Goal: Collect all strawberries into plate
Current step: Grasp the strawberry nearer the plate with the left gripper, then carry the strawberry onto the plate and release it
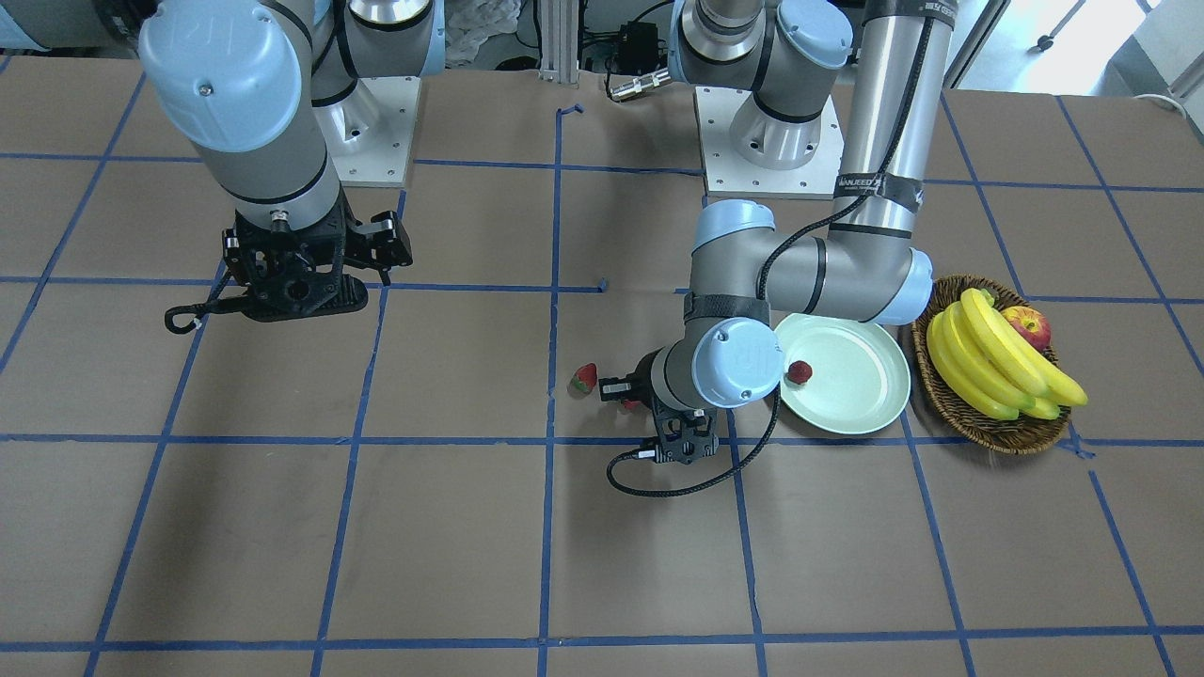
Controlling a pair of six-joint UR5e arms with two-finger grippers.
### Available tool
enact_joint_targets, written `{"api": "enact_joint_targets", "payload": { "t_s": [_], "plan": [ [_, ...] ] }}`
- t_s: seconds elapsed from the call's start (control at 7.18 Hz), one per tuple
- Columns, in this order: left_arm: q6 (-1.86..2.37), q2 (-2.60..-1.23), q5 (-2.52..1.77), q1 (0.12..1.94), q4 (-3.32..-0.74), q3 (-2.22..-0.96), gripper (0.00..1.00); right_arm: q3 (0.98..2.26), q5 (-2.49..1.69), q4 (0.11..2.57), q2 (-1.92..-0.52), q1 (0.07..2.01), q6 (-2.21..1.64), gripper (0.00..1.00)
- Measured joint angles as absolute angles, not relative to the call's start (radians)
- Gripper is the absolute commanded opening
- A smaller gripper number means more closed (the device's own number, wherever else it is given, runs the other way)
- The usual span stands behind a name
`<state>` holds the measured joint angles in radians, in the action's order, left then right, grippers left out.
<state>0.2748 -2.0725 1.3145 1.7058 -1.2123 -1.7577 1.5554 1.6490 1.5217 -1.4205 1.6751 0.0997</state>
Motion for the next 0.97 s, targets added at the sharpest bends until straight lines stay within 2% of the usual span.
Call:
{"api": "enact_joint_targets", "payload": {
  "t_s": [0.42, 0.97],
  "plan": [
    [0.261, -2.046, 1.335, 1.699, -1.238, -1.745, 0.00, 1.555, 1.649, 1.522, -1.420, 1.675, 0.100, 1.00],
    [-0.038, -1.951, 1.654, 1.532, -1.512, -1.681, 0.00, 1.555, 1.648, 1.526, -1.420, 1.675, 0.100, 1.00]
  ]
}}
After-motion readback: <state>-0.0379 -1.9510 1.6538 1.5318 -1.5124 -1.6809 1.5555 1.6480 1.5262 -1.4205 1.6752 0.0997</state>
